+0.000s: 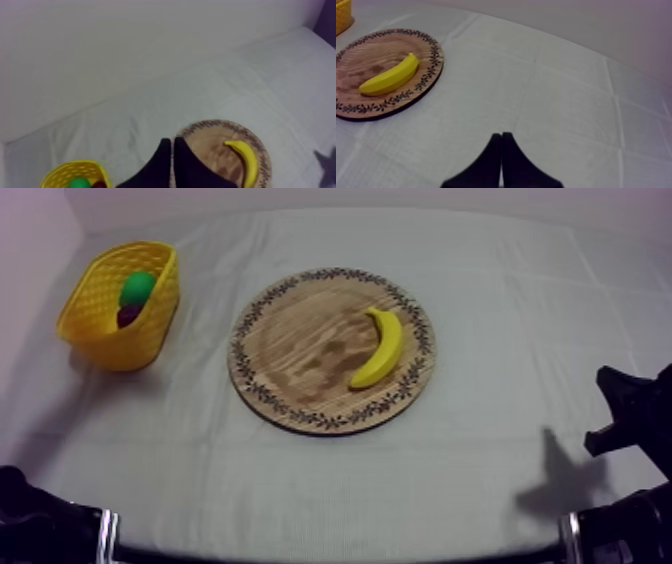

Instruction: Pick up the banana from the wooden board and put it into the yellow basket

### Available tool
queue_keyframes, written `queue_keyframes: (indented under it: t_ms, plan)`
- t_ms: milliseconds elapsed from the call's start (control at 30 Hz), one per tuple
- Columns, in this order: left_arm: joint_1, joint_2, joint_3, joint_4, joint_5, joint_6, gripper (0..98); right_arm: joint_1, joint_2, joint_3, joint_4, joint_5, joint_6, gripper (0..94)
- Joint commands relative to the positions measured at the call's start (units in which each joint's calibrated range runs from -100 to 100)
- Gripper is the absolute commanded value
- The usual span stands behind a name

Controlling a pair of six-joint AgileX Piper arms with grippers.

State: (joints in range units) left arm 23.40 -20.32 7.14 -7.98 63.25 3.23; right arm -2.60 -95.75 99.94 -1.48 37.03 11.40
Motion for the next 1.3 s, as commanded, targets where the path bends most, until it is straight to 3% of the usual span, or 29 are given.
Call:
queue_keyframes:
  t_ms: [0, 267, 600, 833, 1267]
  plan:
    - [3.1, 0.3, 0.5, -0.04, 0.2, 0.6, 0.0, 0.0, 0.0, 0.0, 0.0, 0.0, 0.0, 0.3]
    - [8.7, 3.1, 2.4, -0.66, 0.5, 4.0, 0.0, 0.0, 0.0, 0.0, 0.0, 0.0, 0.0, 0.3]
    - [12.3, 9.4, 3.2, -1.68, 0.6, 8.6, 0.0, 0.0, 0.0, 0.0, 0.0, 0.0, 0.0, 0.3]
    - [14.9, 15.7, -0.6, -2.09, 4.4, 11.4, 0.0, 0.0, 0.0, 0.0, 0.0, 0.0, 0.0, 0.3]
    - [15.6, 30.0, -10.8, -1.92, 9.9, 16.0, 0.0, 0.0, 0.0, 0.0, 0.0, 0.0, 0.0, 0.3]
